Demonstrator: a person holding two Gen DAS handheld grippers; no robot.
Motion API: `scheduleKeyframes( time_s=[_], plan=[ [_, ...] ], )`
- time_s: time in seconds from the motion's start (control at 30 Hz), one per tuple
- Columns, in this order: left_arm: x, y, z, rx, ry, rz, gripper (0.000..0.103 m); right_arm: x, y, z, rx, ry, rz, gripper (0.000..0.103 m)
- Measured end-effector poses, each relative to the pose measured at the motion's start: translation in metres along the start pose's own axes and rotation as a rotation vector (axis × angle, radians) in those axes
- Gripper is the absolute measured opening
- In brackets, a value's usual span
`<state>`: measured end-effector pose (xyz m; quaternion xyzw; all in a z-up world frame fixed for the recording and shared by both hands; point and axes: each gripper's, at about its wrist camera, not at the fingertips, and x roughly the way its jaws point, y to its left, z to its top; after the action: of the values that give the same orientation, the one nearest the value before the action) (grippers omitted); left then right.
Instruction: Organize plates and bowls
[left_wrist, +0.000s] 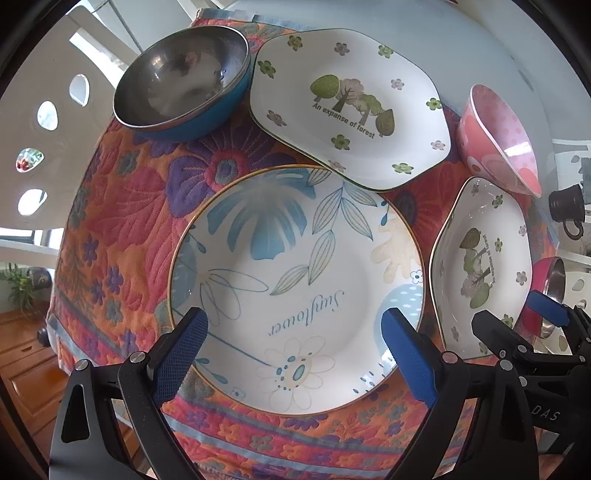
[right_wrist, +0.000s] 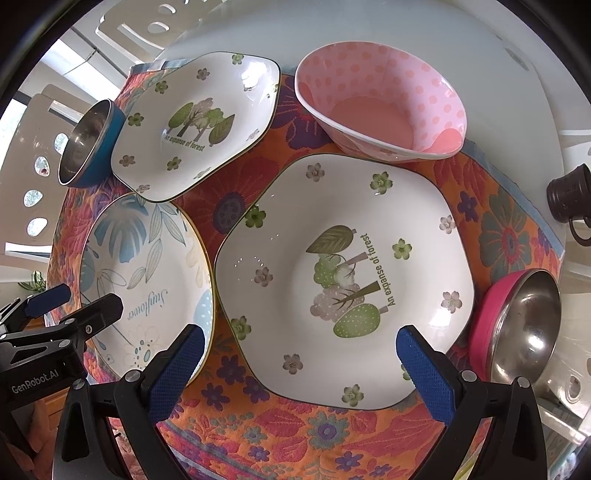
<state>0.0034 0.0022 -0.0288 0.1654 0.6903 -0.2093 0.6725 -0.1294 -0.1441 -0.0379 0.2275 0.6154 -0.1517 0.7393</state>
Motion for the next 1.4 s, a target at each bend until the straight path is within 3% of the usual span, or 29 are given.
scheduleKeyframes(
  time_s=[0.4, 1.4],
  plan=[
    [0.000, -0.001, 0.003, 0.018, -0.003, -0.034, 0.094, 0.000, 0.003, 0.001, -0.002, 0.007, -0.007, 0.103],
    [0.013, 0.007, 0.006, 0.017, 0.008, -0.019, 0.094, 0.002, 0.013, 0.001, -0.002, 0.025, 0.005, 0.103]
  ],
)
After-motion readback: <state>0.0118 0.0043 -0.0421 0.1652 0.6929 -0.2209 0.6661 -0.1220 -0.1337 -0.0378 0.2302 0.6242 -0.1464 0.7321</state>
